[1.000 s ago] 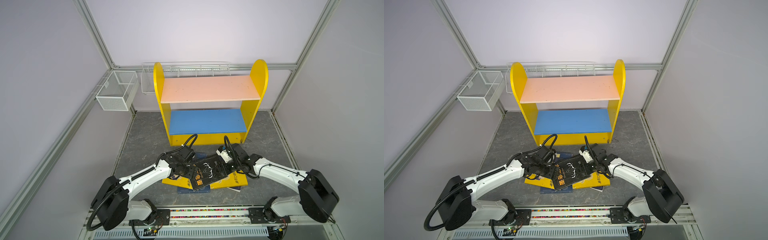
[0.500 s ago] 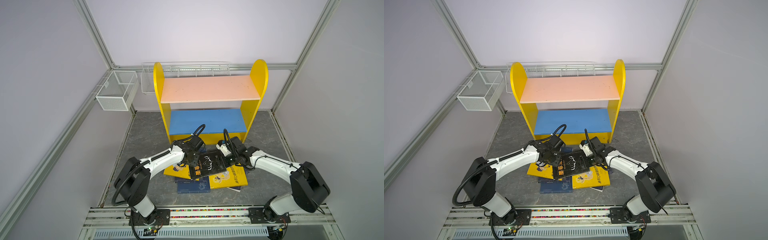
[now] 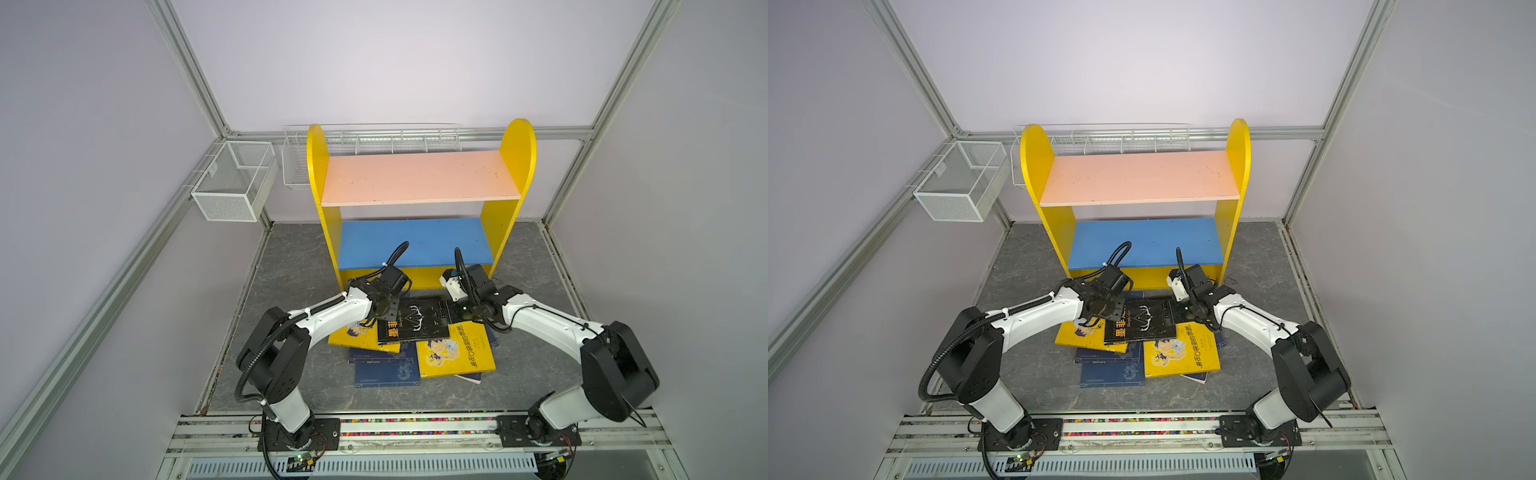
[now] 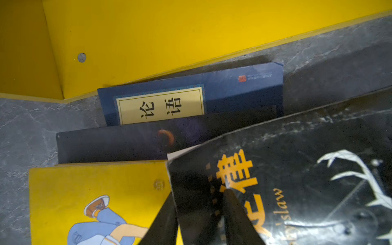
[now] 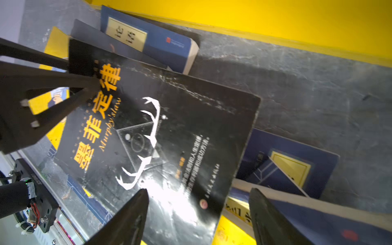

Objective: Stacking books/files
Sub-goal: Pick up the book from the books.

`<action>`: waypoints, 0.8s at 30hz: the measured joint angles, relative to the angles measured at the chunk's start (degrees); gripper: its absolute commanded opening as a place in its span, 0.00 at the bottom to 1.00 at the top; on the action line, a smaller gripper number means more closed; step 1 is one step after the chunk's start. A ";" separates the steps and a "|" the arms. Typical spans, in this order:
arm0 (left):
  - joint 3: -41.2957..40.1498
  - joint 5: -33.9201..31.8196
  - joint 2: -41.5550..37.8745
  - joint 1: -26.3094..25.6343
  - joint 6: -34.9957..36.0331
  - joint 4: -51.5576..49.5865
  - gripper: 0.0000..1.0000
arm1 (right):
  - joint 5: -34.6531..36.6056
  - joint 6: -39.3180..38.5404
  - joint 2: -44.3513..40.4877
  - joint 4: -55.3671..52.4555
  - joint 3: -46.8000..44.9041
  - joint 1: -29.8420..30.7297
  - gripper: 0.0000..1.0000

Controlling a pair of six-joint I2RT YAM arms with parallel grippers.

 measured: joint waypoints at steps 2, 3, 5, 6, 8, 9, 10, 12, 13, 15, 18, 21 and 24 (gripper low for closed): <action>-0.74 -0.04 -0.37 0.02 -0.37 0.79 0.34 | -0.68 0.57 0.04 -0.72 -0.02 -0.17 0.77; -1.01 -0.07 -0.50 0.02 -0.50 1.11 0.34 | -1.27 0.83 0.17 -0.87 -0.02 -0.24 0.77; -1.40 -0.07 -0.66 0.02 -0.68 1.55 0.34 | -2.86 1.25 0.87 -0.87 -0.02 -0.39 0.77; -1.53 -0.04 -0.76 0.02 -0.79 1.77 0.33 | -3.96 1.46 1.73 -0.83 -0.04 -0.44 0.77; -1.64 -0.07 -0.83 0.02 -1.01 1.92 0.31 | -5.64 1.99 3.58 -0.57 -0.22 -0.55 0.77; -1.68 -0.13 -0.83 0.07 -1.07 1.97 0.29 | -6.14 2.27 4.59 -0.11 -0.33 -0.63 0.77; -1.73 -0.15 -0.83 0.11 -1.27 2.01 0.27 | -7.06 2.62 5.46 0.42 -0.33 -0.90 0.77; -1.73 -0.20 -0.85 0.24 -1.49 1.99 0.24 | -8.92 3.26 6.19 1.53 -0.22 -1.60 0.77; -1.75 -0.20 -0.85 0.28 -1.64 1.99 0.22 | -9.90 3.72 6.43 2.10 -0.22 -1.99 0.76; -1.84 -0.28 -0.94 0.28 -1.60 2.05 0.18 | -11.58 4.42 6.88 3.17 -0.22 -2.67 0.76; -1.84 -0.39 -1.05 0.37 -1.62 1.95 0.13 | -14.36 5.90 7.10 5.22 -0.76 -3.78 0.73; -1.84 -0.39 -1.16 0.39 -1.75 1.86 0.10 | -16.13 6.80 7.08 6.40 -1.07 -4.61 0.71; -1.84 -0.37 -1.16 0.44 -1.70 1.84 0.10 | -17.07 6.97 6.21 6.67 -1.18 -5.05 0.68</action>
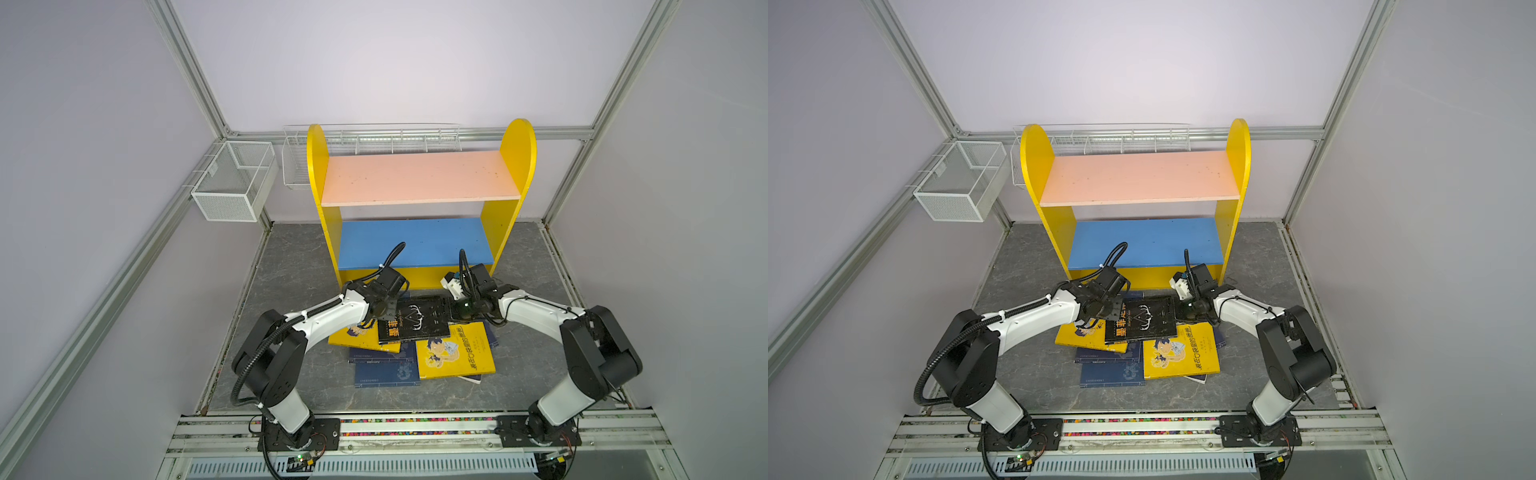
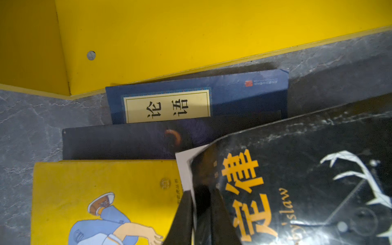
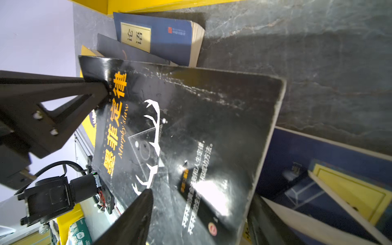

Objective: Stacking books/files
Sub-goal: Pick up the book from the books.

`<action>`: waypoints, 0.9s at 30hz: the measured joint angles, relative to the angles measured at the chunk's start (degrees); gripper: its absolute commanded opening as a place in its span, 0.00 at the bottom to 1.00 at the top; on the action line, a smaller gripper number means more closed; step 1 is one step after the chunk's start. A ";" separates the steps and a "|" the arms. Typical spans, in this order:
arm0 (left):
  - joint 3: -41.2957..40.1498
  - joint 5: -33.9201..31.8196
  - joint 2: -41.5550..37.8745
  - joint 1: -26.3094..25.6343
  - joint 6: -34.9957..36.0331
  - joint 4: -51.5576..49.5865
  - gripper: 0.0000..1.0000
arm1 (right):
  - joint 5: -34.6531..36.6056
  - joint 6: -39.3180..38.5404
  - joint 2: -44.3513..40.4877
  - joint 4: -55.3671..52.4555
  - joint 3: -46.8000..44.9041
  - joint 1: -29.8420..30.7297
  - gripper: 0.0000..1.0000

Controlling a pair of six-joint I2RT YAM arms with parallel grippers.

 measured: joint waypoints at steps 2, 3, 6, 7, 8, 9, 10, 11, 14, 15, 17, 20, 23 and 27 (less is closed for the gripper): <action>0.00 0.00 0.00 0.02 0.00 -0.02 0.09 | -0.37 0.00 -1.51 0.02 0.00 -0.07 0.65; 0.00 0.02 0.02 0.07 0.00 -0.04 0.09 | -0.59 -0.04 -2.56 0.04 0.00 -0.07 0.63; 0.02 0.04 0.09 0.17 0.00 -0.17 0.09 | -1.40 -0.02 -5.42 0.61 0.02 -0.04 0.58; 0.02 0.07 0.11 0.20 0.00 -0.17 0.09 | -1.64 -0.04 -5.99 0.92 0.04 -0.04 0.57; 0.02 0.07 0.13 0.22 0.00 -0.17 0.09 | -1.88 0.09 -6.49 1.33 0.07 -0.04 0.55; 0.02 0.07 0.13 0.22 0.00 -0.17 0.09 | -2.03 0.04 -6.73 1.60 0.07 -0.02 0.53; 0.02 0.04 0.15 0.22 0.02 -0.17 0.08 | -2.05 0.22 -6.88 1.95 0.07 0.00 0.48; 0.02 0.04 0.13 0.24 0.02 -0.15 0.08 | -1.99 0.20 -6.93 2.19 0.07 0.04 0.43; 0.02 0.24 0.13 0.33 0.04 -0.15 0.08 | -1.38 0.46 -6.93 2.78 0.07 0.13 0.25; 0.02 0.35 0.11 0.42 0.07 -0.13 0.08 | -0.90 0.83 -6.93 2.99 0.07 0.15 0.20; -0.07 0.79 -0.11 0.68 0.07 -0.09 0.08 | -0.13 0.98 -6.93 3.43 0.00 0.17 0.13; -0.83 2.21 -1.31 1.53 -0.09 0.39 0.21 | 0.24 0.76 -6.97 3.98 -0.44 0.17 0.07; -2.99 5.18 -4.70 3.69 -0.96 0.42 0.59 | 0.04 0.81 -7.69 5.27 -1.73 0.17 0.07; -6.95 8.76 -13.46 8.79 -4.04 0.31 0.81 | -1.68 0.85 -12.26 6.97 -4.37 -0.15 0.07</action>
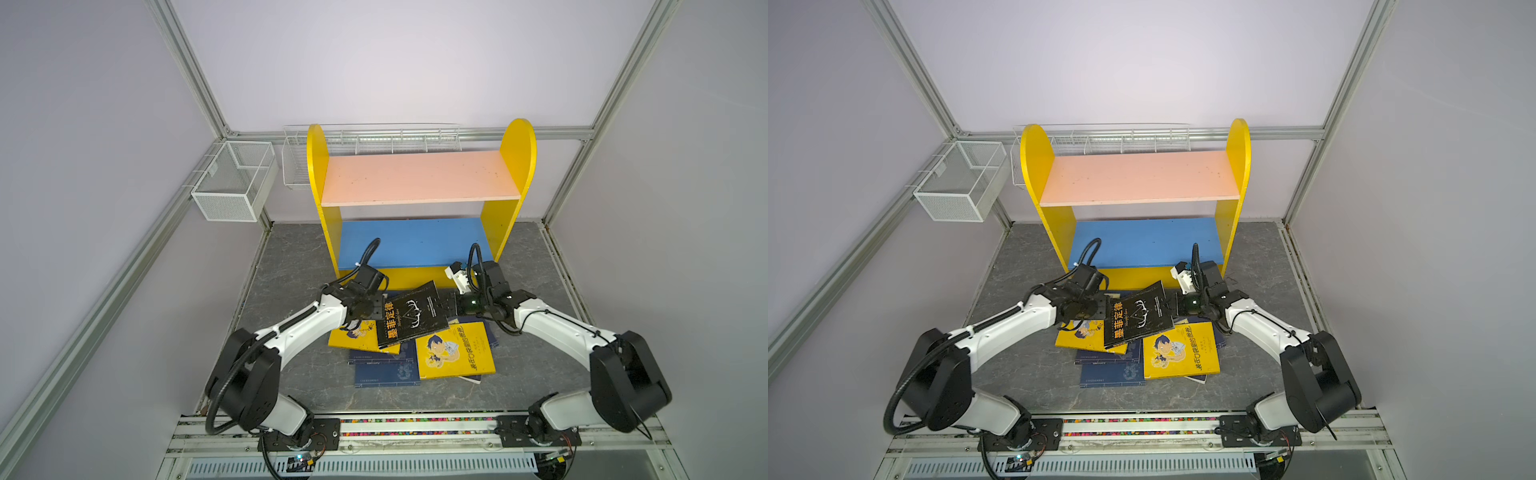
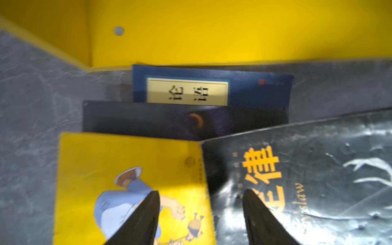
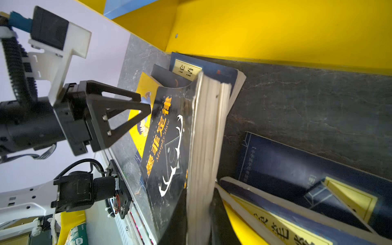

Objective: Stacking books/files
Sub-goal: Pick up the book from the books.

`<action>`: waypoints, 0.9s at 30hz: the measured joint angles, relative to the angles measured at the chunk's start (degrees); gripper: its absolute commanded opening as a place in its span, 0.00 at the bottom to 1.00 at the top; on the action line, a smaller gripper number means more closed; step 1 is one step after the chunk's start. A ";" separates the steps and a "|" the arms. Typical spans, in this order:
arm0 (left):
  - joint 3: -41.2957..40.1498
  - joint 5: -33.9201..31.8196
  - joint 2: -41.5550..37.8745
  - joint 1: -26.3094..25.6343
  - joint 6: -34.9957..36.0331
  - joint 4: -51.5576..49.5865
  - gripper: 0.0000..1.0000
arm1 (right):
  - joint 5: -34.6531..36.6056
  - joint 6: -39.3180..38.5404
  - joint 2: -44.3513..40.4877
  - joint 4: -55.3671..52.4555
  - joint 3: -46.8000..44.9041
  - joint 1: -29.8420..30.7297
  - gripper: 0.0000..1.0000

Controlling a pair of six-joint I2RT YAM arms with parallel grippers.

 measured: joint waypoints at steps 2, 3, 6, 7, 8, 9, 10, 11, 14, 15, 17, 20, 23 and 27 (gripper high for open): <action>-1.84 1.33 -5.35 3.08 -1.70 1.01 0.85 | -1.29 0.04 -2.64 0.57 -0.61 -0.39 0.07; -2.78 1.95 -8.22 4.48 -2.49 1.60 0.86 | -1.92 0.07 -4.24 0.90 -0.85 -0.66 0.07; -5.64 5.22 -15.26 8.13 -4.79 3.67 0.89 | -3.17 0.26 -8.15 1.60 -0.90 -1.55 0.07; -6.91 6.86 -17.14 9.49 -5.53 4.59 0.90 | -3.43 0.44 -9.22 1.75 -0.90 -2.01 0.07; -8.20 8.81 -18.71 10.80 -6.34 5.44 0.91 | -3.63 0.66 -9.90 1.84 -0.87 -2.36 0.07; -9.60 10.91 -19.85 11.82 -6.99 6.45 0.93 | -3.98 1.05 -10.80 2.08 -0.87 -3.13 0.06; -11.30 13.29 -21.11 12.96 -7.72 7.74 0.95 | -4.37 1.57 -11.17 2.54 -0.87 -3.69 0.07; -12.50 14.99 -21.86 13.35 -8.04 8.66 0.96 | -4.66 2.08 -11.32 2.99 -0.85 -4.24 0.07; -16.02 21.77 -23.37 13.66 -9.66 11.98 0.99 | -5.25 4.22 -11.32 4.74 -0.76 -5.33 0.07; -16.83 24.06 -23.52 13.66 -9.97 13.07 0.99 | -5.44 5.09 -11.28 5.57 -0.74 -5.51 0.07; -17.64 28.68 -23.39 13.66 -10.32 15.56 1.00 | -5.90 6.75 -11.08 7.17 -0.55 -5.62 0.06; -17.79 34.75 -22.60 13.66 -10.38 19.50 1.00 | -6.60 8.96 -10.45 9.18 0.63 -5.62 0.07; -17.79 39.60 -20.35 13.66 -10.47 23.41 0.99 | -7.26 11.80 -9.40 13.35 2.16 -5.62 0.07; -17.79 44.35 -16.39 13.66 -11.67 27.80 0.95 | -8.31 15.87 -8.09 19.78 2.58 -5.62 0.07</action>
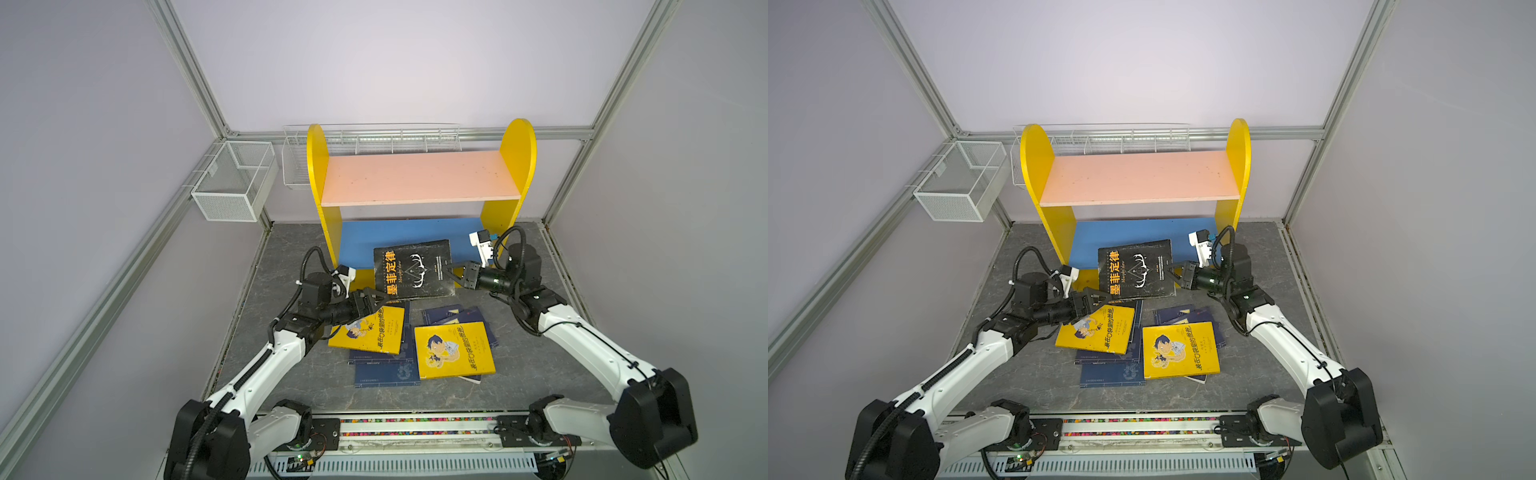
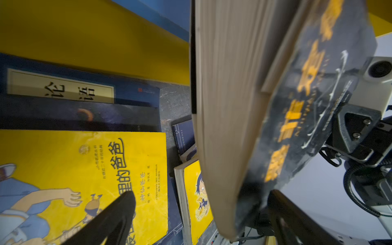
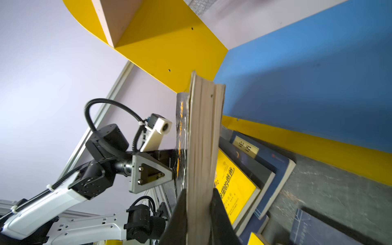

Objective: Stacking books/files
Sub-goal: Pick up the book from the books.

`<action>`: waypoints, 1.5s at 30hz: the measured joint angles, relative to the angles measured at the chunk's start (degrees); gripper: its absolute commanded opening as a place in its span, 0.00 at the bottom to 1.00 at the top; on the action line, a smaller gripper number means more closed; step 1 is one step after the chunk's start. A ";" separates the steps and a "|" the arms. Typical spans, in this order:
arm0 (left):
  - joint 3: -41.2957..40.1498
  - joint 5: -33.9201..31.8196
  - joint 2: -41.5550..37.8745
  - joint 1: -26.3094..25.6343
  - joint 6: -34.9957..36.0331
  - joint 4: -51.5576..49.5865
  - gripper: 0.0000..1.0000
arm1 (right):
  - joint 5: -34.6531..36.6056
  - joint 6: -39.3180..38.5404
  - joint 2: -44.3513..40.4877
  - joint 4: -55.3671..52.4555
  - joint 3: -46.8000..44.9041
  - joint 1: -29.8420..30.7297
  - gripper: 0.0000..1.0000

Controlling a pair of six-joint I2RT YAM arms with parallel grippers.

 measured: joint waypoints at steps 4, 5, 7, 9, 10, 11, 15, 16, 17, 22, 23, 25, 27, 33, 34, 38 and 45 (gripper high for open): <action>0.00 3.19 2.23 0.00 -1.29 4.46 0.94 | -0.81 3.48 2.32 4.46 0.00 -0.02 0.07; 0.02 3.93 2.36 0.00 -1.49 5.70 0.93 | -0.90 4.09 2.93 5.18 0.00 -0.02 0.07; 0.04 5.18 2.36 0.00 -1.99 8.07 0.86 | -1.07 5.07 3.85 5.97 0.00 0.00 0.07; 0.15 6.23 2.36 0.00 -2.49 10.19 0.78 | -1.07 5.62 4.33 6.38 0.00 0.00 0.07; 0.31 6.58 2.36 0.00 -2.51 10.82 0.72 | -1.07 5.73 4.50 6.47 0.00 0.09 0.07; 0.46 6.80 2.36 0.00 -2.71 11.39 0.67 | -1.05 5.77 4.59 6.49 0.00 0.13 0.07; 0.76 6.67 2.56 0.31 -3.65 12.44 0.36 | -0.57 5.35 4.66 6.38 0.00 0.28 0.07; 0.79 6.64 2.67 0.42 -4.00 12.76 0.27 | -0.42 5.05 4.66 6.25 0.00 0.35 0.07; 0.85 6.73 2.73 0.48 -4.42 13.00 0.19 | 0.07 4.55 4.68 5.86 0.00 0.37 0.07; 1.36 7.61 2.71 0.59 -6.21 16.15 0.00 | 3.50 2.95 5.60 2.75 -0.02 -0.04 0.15; 1.36 7.58 2.71 0.59 -6.40 16.20 0.00 | 3.98 2.71 5.62 2.19 -0.02 0.02 0.24; 1.33 7.34 2.67 0.50 -6.82 16.50 0.00 | 5.05 2.05 5.62 1.07 0.00 0.17 0.52; 1.09 6.75 2.38 0.31 -7.06 17.90 0.00 | 5.64 1.75 5.62 -0.57 0.00 0.57 0.68; -3.21 2.36 -0.42 0.20 -8.70 22.73 0.00 | 7.17 0.79 5.09 -3.39 -0.07 1.03 0.86; -3.89 1.66 -0.87 0.22 -8.96 23.10 0.00 | 7.21 0.83 4.74 -3.43 -0.28 1.03 0.86; -5.88 -0.96 -2.84 0.20 -10.03 24.90 0.00 | 6.93 1.31 4.07 -2.32 -2.03 0.98 0.84; -7.45 -3.26 -4.59 0.22 -11.76 29.57 0.00 | 4.85 4.68 4.87 3.96 -3.96 0.98 0.73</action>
